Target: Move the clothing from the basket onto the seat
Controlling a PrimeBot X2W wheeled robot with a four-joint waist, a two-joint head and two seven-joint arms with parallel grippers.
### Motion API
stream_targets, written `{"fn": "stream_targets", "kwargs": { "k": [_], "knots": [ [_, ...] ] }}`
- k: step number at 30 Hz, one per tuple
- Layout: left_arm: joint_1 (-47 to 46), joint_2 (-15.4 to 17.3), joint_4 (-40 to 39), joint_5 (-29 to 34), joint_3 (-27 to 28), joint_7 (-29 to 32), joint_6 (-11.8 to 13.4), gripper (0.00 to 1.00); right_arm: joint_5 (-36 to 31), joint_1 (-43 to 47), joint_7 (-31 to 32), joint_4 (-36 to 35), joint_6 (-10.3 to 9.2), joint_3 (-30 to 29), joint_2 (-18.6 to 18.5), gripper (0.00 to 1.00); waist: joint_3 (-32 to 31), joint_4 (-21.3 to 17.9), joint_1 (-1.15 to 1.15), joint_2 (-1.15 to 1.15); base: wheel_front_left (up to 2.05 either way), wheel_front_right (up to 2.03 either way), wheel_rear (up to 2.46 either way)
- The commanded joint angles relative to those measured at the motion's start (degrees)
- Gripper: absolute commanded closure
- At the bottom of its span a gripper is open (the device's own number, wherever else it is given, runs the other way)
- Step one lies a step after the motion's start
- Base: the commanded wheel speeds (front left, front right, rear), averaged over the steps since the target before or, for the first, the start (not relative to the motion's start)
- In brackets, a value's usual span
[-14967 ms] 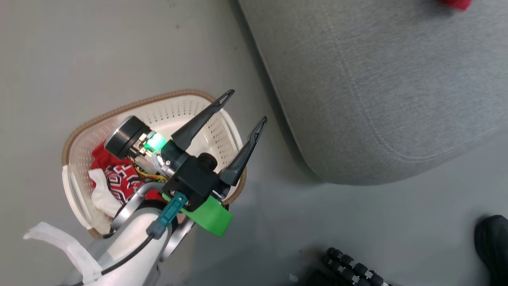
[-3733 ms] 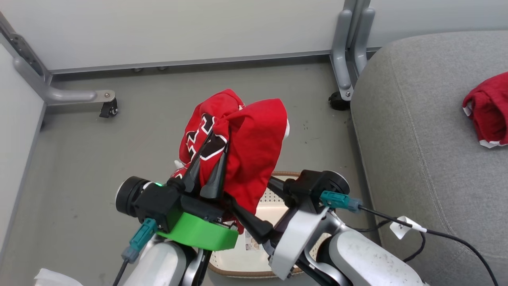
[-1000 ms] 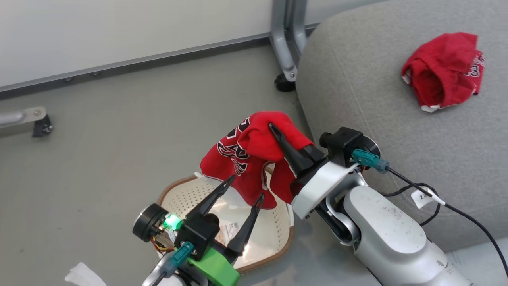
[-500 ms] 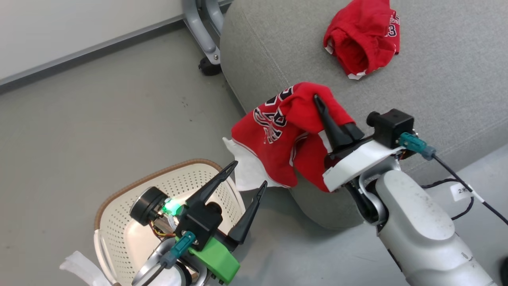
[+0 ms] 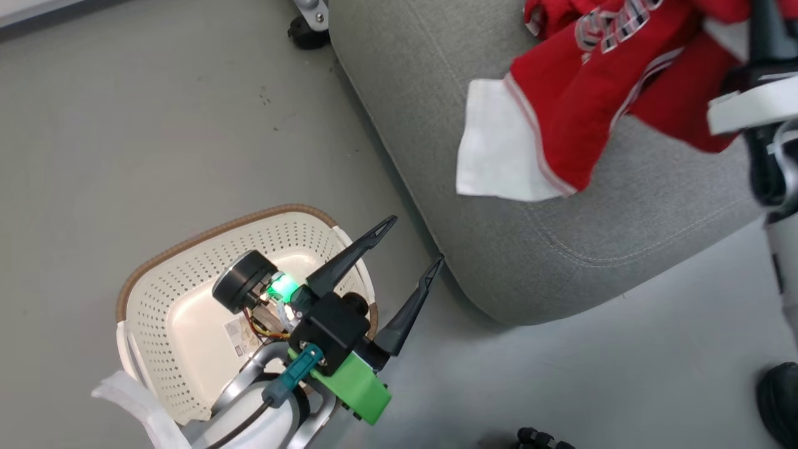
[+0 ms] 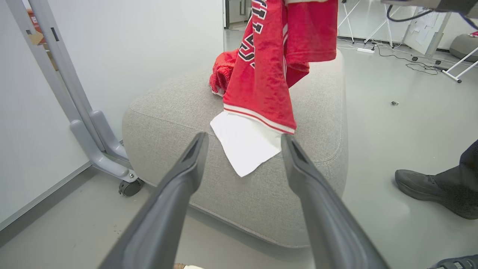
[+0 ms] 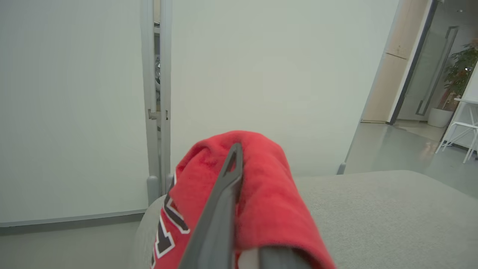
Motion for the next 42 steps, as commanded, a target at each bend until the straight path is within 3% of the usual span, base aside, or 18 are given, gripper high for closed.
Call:
{"fn": "stream_targets", "kwargs": {
  "k": [1,8,13,21,25,26,27,28,29,36,42],
  "knots": [
    [-1.35,0.36,-0.35,0.62,0.1,0.24,-0.28,0.0,-0.54,-2.17,-0.23,-0.36,-0.02,-1.48,-1.34,1.0,2.89,2.24,0.0,0.0,0.0,0.0,0.0],
    [-4.72,0.97,-1.99,2.17,-1.08,1.44,-1.63,0.0,-1.31,-11.44,-0.28,2.33,-0.03,-6.76,-8.26,1.0,8.13,5.65,0.0,0.0,0.0,0.0,0.0],
    [-7.05,1.43,-3.5,3.11,-1.37,2.35,-2.18,0.0,-1.23,-16.74,-0.38,6.62,-0.02,-6.97,-11.46,1.0,12.55,7.9,0.0,0.0,0.0,0.0,0.0],
    [-9.71,1.25,-4.2,4.22,-1.89,2.02,-2.67,0.0,0.82,-20.24,-0.41,20.04,-0.03,-4.9,-10.86,1.0,17.32,9.87,0.0,0.0,0.0,0.0,0.0],
    [-10.23,0.7,-3.58,3.68,-1.96,1.4,-2.66,0.0,2.58,-20.21,-0.4,23.48,-0.03,-4.79,-10.28,1.0,17.86,10.07,0.0,0.0,0.0,0.0,0.0],
    [-10.36,0.71,-3.45,3.72,-2.01,1.25,-2.69,0.0,3.06,-19.83,-0.4,23.96,-0.03,-4.92,-10.03,0.83,17.87,10.08,0.0,0.0,0.0,0.0,0.0],
    [-10.46,0.72,-3.23,3.73,-2.08,1.05,-2.67,0.0,3.69,-18.99,-0.39,24.79,-0.03,-5.01,-9.41,0.58,17.82,10.06,0.0,0.0,0.0,0.0,0.0],
    [-10.47,0.66,-3.09,3.71,-2.15,0.88,-2.64,0.0,3.76,-18.39,-0.4,25.34,-0.03,-5.0,-9.25,0.18,17.78,10.03,0.0,0.0,0.0,0.0,0.0],
    [-10.46,0.55,-2.91,3.61,-2.25,0.8,-2.62,0.0,4.26,-17.81,-0.39,26.04,-0.03,-4.82,-8.97,0.0,17.63,10.01,0.0,0.0,0.0,0.0,0.0],
    [-10.15,-0.23,-1.24,2.92,-2.21,-2.25,-2.08,0.0,3.06,-12.55,-0.41,23.02,-0.03,-8.05,-7.22,0.0,15.19,9.93,0.0,0.0,0.0,0.0,0.0],
    [-8.12,-0.96,0.74,1.64,-1.05,-5.81,-0.47,0.0,-2.49,-4.52,-0.4,13.72,-0.03,-12.92,-2.91,0.0,10.9,10.3,0.0,0.0,0.0,0.0,0.0]
  ]
}}
